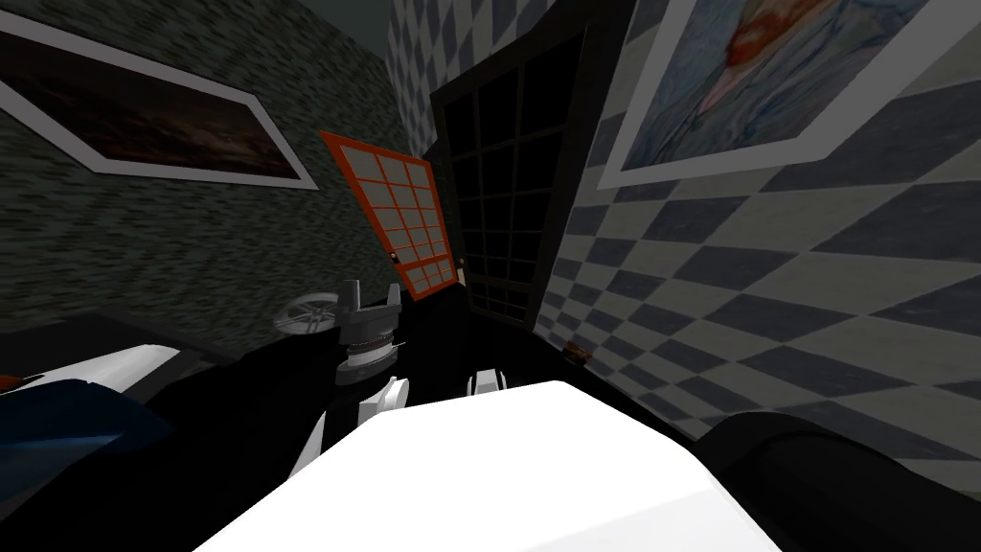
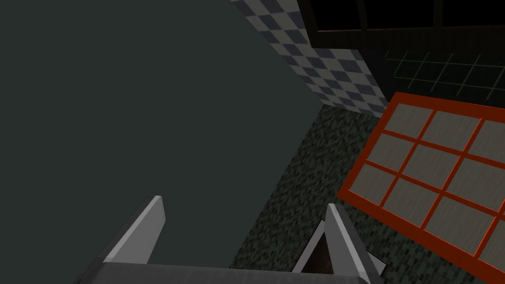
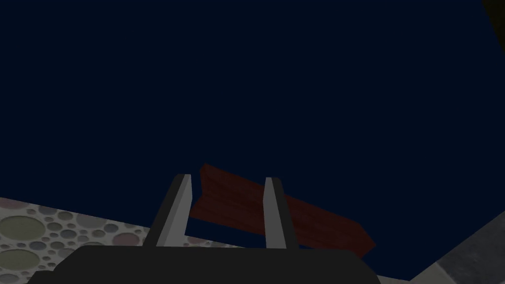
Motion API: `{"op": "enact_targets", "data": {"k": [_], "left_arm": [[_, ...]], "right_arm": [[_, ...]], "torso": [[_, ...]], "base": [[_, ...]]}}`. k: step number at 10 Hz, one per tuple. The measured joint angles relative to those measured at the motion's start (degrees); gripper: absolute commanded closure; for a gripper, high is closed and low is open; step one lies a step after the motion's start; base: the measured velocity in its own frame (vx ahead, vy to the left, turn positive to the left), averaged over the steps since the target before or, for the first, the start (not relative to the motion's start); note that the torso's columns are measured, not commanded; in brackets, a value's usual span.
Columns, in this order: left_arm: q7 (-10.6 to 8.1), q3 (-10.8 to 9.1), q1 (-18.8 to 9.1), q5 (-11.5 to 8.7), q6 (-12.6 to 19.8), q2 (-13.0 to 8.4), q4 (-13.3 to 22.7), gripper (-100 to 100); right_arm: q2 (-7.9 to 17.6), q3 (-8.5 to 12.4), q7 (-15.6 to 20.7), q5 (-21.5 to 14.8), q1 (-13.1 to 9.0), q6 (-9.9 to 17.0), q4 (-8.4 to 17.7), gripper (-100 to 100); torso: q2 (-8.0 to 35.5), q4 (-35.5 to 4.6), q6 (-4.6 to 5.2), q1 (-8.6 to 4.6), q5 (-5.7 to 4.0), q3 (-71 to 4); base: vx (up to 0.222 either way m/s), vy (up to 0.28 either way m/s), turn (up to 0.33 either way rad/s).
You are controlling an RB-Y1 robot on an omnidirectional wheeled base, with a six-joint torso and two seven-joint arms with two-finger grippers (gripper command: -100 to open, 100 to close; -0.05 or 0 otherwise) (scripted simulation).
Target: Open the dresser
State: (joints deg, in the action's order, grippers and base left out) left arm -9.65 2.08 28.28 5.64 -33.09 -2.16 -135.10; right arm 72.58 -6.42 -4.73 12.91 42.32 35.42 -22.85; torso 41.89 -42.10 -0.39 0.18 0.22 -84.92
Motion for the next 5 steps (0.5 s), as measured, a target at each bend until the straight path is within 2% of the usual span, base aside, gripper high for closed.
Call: {"op": "enact_targets", "data": {"k": [1,3,5], "left_arm": [[0.00,-0.01,0.0,0.0,0.0,0.0,0.0,0],[0.00,-0.02,0.0,0.0,0.0,0.0,0.0,0],[0.00,-0.02,0.0,0.0,0.0,0.0,0.0,0]], "right_arm": [[0.4,0.0,1.5,1.1,-0.8,-0.4,1.2,-100],[0.4,-0.7,4.0,1.3,-4.7,-2.5,6.1,-100],[1.4,0.6,1.4,2.2,0.5,0.7,0.4,-100]], "torso": [[0.2,0.0,0.15,-0.27,0.02,0.1],[0.5,-0.2,0.40,-0.49,-0.18,0.4],[0.5,-0.2,0.45,-0.27,-0.21,0.4]], "base": [[-0.024,0.008,-0.018],[-0.012,-0.037,0.003],[-0.003,-0.004,-0.009]]}}
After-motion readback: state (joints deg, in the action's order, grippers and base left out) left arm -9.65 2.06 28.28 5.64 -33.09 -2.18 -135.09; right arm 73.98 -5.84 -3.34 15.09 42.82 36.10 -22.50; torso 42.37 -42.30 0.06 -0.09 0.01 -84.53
